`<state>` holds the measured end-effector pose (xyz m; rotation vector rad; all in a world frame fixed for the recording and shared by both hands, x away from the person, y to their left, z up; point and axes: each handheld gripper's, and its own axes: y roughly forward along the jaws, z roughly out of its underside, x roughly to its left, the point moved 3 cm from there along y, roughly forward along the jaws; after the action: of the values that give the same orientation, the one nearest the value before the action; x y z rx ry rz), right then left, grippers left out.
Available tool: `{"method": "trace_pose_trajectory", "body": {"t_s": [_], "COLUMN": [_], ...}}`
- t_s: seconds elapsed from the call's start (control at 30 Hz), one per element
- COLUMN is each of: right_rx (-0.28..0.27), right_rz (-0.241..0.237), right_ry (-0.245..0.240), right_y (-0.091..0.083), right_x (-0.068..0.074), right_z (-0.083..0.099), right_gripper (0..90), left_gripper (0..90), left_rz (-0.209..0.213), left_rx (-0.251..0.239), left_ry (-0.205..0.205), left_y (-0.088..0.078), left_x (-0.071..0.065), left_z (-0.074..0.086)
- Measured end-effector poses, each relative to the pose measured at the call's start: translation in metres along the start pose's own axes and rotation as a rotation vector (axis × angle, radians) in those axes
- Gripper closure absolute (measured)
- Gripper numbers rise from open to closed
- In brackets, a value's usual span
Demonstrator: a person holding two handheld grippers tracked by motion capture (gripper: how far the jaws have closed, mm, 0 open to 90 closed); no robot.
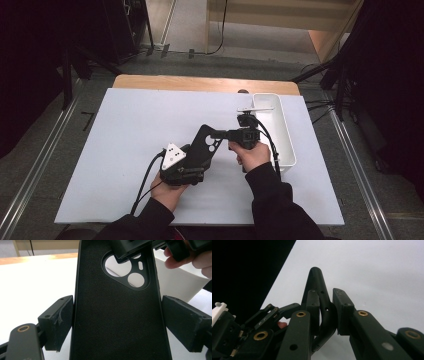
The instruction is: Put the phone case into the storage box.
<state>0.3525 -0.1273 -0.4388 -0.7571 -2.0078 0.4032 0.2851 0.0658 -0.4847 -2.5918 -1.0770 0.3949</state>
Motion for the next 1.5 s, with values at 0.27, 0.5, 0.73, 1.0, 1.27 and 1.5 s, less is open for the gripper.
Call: {"method": "trace_pose_trajectory", "body": {"t_s": [0.27, 0.5, 0.73, 1.0, 1.27, 1.5], "right_rx": [0.000, -0.016, -0.043, -0.069, -0.081, -0.085], "right_rz": [-0.004, 0.014, 0.047, 0.082, 0.088, 0.080], "right_ry": [-0.020, -0.053, -0.089, -0.148, -0.196, -0.306], "right_y": [-0.004, -0.010, -0.017, -0.027, -0.036, -0.042], "right_x": [0.009, 0.010, 0.010, 0.010, 0.009, 0.010], "right_z": [-0.001, -0.003, -0.005, -0.008, -0.010, -0.008], "right_gripper": [74.7, 74.7, 74.6, 74.6, 74.5, 74.5], "left_gripper": [2.3, 2.2, 2.4, 2.5, 4.9, 12.0], "left_rz": [0.029, 0.059, 0.107, 0.144, 0.255, 0.286], "left_rx": [0.053, 0.080, 0.123, 0.210, 0.284, 0.331], "left_ry": [-0.023, -0.062, -0.097, -0.115, -0.194, -0.139], "left_y": [0.000, -0.004, -0.007, -0.007, -0.008, -0.015], "left_x": [0.002, 0.010, 0.015, 0.026, 0.040, 0.044], "left_z": [-0.005, -0.012, -0.018, -0.024, -0.030, -0.038]}}
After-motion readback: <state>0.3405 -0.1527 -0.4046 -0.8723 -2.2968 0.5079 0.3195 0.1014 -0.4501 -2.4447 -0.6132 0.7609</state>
